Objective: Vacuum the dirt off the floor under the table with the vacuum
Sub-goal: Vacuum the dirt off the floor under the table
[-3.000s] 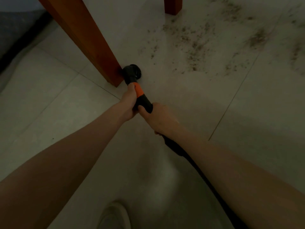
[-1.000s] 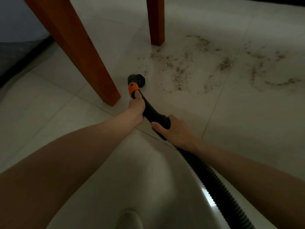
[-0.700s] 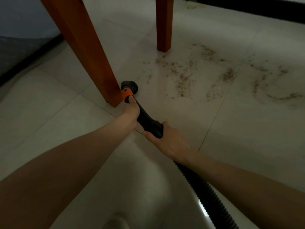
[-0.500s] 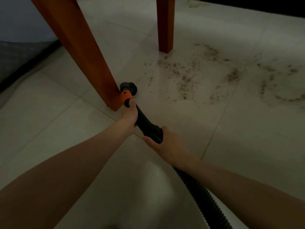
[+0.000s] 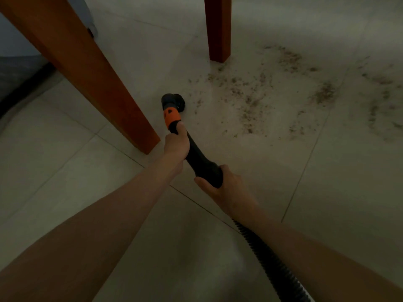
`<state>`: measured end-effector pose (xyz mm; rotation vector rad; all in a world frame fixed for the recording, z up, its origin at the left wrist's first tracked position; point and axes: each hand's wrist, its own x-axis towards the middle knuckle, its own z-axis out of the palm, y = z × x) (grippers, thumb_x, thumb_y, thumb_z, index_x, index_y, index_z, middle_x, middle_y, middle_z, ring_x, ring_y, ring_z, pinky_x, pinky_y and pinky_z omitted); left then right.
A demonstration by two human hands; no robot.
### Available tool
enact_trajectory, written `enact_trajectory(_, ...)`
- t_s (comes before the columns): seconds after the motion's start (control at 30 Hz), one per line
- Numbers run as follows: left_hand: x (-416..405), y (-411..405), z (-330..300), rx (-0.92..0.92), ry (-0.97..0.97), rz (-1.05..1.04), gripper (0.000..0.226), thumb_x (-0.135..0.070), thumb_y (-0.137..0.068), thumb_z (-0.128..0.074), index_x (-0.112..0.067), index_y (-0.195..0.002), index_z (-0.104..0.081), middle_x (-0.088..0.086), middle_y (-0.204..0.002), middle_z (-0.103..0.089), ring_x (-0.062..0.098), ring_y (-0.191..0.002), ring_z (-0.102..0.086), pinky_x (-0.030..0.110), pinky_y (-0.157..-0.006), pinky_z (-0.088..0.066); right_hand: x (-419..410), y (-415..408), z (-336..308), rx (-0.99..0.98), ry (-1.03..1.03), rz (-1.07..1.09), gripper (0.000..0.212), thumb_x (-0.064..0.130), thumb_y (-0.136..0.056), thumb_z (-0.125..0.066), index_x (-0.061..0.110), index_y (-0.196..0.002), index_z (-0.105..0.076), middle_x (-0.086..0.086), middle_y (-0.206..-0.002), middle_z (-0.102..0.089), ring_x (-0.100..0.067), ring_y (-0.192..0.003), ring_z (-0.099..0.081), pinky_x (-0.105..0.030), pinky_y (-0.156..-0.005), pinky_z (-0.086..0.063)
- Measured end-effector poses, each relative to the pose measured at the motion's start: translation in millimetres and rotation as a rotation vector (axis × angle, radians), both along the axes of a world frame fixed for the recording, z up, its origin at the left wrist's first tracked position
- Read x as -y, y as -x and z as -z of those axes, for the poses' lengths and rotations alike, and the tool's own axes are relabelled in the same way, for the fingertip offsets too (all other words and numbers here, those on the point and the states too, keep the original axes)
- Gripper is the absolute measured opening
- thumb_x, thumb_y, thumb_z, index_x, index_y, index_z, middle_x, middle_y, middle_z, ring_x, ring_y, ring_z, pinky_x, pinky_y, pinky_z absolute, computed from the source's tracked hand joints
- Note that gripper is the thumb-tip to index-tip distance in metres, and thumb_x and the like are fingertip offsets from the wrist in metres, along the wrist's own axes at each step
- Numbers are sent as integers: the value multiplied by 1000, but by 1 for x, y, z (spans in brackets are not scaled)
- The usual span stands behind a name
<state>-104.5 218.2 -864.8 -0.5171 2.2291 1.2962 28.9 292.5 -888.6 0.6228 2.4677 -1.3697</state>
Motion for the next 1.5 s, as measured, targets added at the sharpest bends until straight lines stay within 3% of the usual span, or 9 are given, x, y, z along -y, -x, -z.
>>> enact_trajectory(0.1, -7, 7, -2, -16, 0, 5, 59, -51, -99, -22, -3, -130, -38, 6, -78, -43, 20, -74, -48, 37, -84, -47, -1, 8, 3, -24, -61, 22, 53, 65, -82, -54, 18, -105, -44, 2, -88, -57, -17, -74, -60, -31, -62, -51)
enact_trajectory(0.3, -14, 17, -10, -43, 82, 43, 61, -51, -99, -20, -2, -130, -40, 6, -75, -44, 17, -63, -44, 30, -61, -39, 4, 15, 1, -57, 6, 41, 47, 62, -84, -54, 20, -101, -42, 1, -86, -58, -13, -66, -55, -24, -49, -40)
enact_trajectory(0.57, -1, -17, -4, -14, 120, 44, 65, -51, -99, -20, 1, -132, -40, 4, -72, -45, 14, -58, -45, 24, -46, -35, -1, -15, 5, -40, 40, 25, 42, 58, -81, -60, 22, -99, -46, 3, -81, -60, -11, -67, -60, -23, -55, -47)
enact_trajectory(0.77, -11, -40, -4, 9, 89, 85, 65, -49, -99, -20, 2, -135, -36, 4, -71, -44, 14, -57, -45, 24, -46, -35, -10, -41, 2, -48, 73, 73, 37, 53, -83, -62, 21, -96, -48, 6, -73, -56, -4, -54, -52, -11, -40, -33)
enact_trajectory(0.93, -24, -38, -7, 19, 43, 95, 65, -49, -100, -20, 1, -141, -26, 5, -78, -47, 15, -63, -48, 24, -50, -40, -17, -41, 1, -45, 6, 96, 40, 57, -82, -60, 21, -97, -48, 6, -74, -57, -5, -57, -55, -16, -45, -38)
enact_trajectory(1.2, -44, -24, -7, 18, 54, 140, 64, -50, -99, -18, 0, -138, -32, 8, -88, -50, 15, -63, -48, 24, -47, -34, -29, -28, 3, -57, -9, 114, 39, 56, -84, -58, 22, -98, -46, 5, -74, -58, -7, -57, -56, -17, -45, -41)
enact_trajectory(1.3, -49, -17, -5, 9, 20, 132, 63, -49, -100, -19, -1, -139, -30, 8, -89, -50, 15, -66, -47, 26, -55, -43, -34, -20, 6, -65, -2, 117, 42, 57, -83, -58, 20, -101, -49, 2, -76, -60, -11, -61, -59, -24, -50, -48)
enact_trajectory(1.4, -46, -8, -2, 40, -131, 83, 62, -51, -99, -23, -2, -136, -35, 6, -85, -48, 23, -85, -53, 39, -88, -49, -37, -13, 7, -78, -4, 113, 45, 58, -83, -57, 19, -103, -49, -1, -79, -62, -15, -65, -62, -30, -57, -54)
enact_trajectory(1.5, -37, -7, -2, 81, -257, 42, 60, -51, -98, -26, -1, -127, -42, 8, -91, -52, 24, -91, -55, 38, -86, -49, -33, -14, 6, -81, 0, 92, 45, 59, -83, -56, 20, -102, -48, -2, -81, -64, -16, -66, -63, -33, -60, -56)
